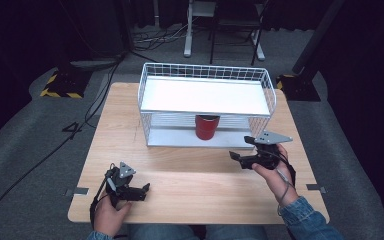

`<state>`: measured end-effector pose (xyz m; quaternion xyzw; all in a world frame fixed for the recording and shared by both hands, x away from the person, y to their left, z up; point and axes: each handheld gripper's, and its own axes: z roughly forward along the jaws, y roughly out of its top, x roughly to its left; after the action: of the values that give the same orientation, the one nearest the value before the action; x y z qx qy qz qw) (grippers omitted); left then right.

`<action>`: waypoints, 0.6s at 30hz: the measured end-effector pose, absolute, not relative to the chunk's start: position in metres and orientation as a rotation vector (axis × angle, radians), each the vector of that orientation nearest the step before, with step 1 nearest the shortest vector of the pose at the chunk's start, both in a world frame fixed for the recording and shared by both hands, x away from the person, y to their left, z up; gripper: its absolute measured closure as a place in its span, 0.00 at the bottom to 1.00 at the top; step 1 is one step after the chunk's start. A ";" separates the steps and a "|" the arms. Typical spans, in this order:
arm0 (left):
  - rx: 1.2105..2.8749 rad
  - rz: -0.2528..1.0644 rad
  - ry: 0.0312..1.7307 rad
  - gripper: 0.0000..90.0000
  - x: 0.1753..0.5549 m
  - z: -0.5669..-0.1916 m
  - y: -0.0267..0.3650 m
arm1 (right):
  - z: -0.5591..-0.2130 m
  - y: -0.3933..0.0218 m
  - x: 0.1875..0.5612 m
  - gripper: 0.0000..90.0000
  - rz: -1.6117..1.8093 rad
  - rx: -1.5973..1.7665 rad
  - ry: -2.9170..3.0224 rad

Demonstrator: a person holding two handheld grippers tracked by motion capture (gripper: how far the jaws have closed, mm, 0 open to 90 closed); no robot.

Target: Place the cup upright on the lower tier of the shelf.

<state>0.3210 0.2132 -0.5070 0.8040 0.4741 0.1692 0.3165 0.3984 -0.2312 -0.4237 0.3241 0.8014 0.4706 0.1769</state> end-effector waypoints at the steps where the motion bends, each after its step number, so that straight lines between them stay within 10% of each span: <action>1: 2.117 0.445 1.248 0.01 0.321 -0.507 0.213 | -0.424 -0.234 0.396 0.17 1.326 0.924 2.276; 18: 2.120 0.443 1.241 0.00 0.322 -0.507 0.213 | -0.445 -0.291 0.365 0.17 1.254 1.026 2.332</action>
<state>0.3221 0.2132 -0.5070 0.8055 0.4716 0.1682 0.3169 0.3649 -0.2911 -0.4446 0.3572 0.8119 0.4365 0.1506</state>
